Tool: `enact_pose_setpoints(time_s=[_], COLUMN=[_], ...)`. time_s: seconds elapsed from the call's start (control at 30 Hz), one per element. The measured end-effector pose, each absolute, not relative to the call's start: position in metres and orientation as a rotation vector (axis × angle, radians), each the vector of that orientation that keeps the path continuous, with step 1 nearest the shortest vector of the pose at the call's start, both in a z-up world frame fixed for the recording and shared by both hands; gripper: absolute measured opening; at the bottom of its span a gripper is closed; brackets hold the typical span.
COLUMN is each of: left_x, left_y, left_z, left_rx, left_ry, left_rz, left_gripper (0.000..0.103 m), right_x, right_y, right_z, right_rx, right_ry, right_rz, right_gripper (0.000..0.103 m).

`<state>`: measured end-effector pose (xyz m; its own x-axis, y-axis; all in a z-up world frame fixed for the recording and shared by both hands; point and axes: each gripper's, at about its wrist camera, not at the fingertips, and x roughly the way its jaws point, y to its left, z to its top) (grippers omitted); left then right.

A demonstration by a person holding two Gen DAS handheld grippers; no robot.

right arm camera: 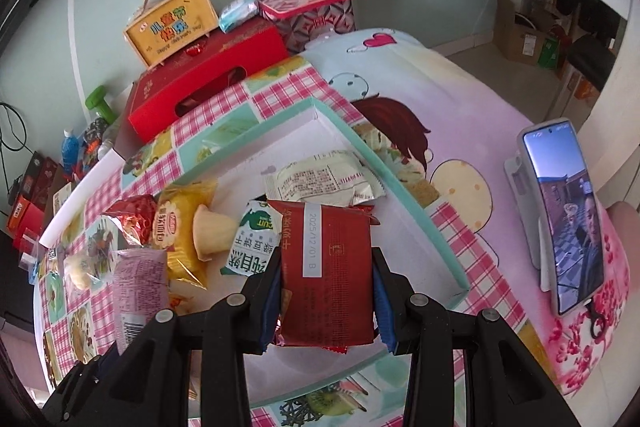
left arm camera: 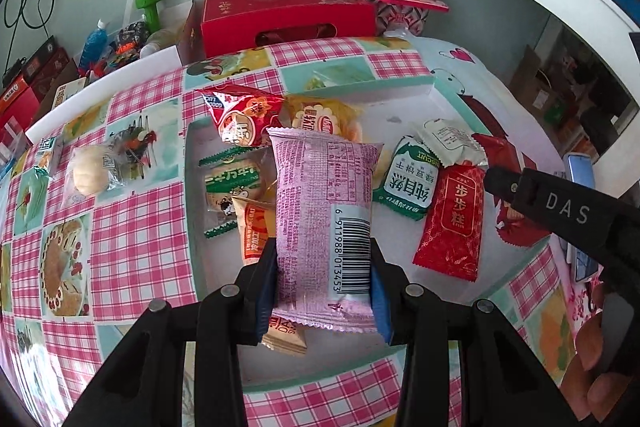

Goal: Organize snacks
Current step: 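Lower the pink packet into the tray and open the left tool while the right releases the red packet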

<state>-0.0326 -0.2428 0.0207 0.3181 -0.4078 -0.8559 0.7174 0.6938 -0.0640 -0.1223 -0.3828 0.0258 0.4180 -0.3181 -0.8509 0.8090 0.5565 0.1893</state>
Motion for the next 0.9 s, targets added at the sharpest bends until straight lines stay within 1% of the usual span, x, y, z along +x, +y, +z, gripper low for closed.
enact_pose_setpoints(time_s=[0.63,0.7,0.73,0.77,0.9], left_x=[-0.042,-0.042,-0.042,-0.042,-0.041], left_y=[-0.255,-0.255,-0.254,-0.254,-0.251], left_z=[0.009,0.01,0.011,0.012,0.02], left_rx=[0.421,0.419,0.419,0.42,0.417], left_ry=[0.988,0.992,0.99,0.988,0.969], left_rz=[-0.754,-0.758,-0.76,-0.762,-0.76], left_gripper=[0.044,0.047,0.053,0.055,0.055], right_x=[-0.116,-0.116,-0.116,-0.116,-0.116], right_y=[-0.385,-0.385,-0.386,-0.386,-0.385], right_z=[0.008,0.007,0.007,0.007,0.01], right_rx=[0.672,0.673,0.674,0.673,0.66], right_ry=[0.919,0.924,0.926,0.926,0.918], right_rz=[-0.765,-0.766,-0.767,-0.767,-0.776], right_gripper=[0.042,0.042,0.042,0.043,0.043])
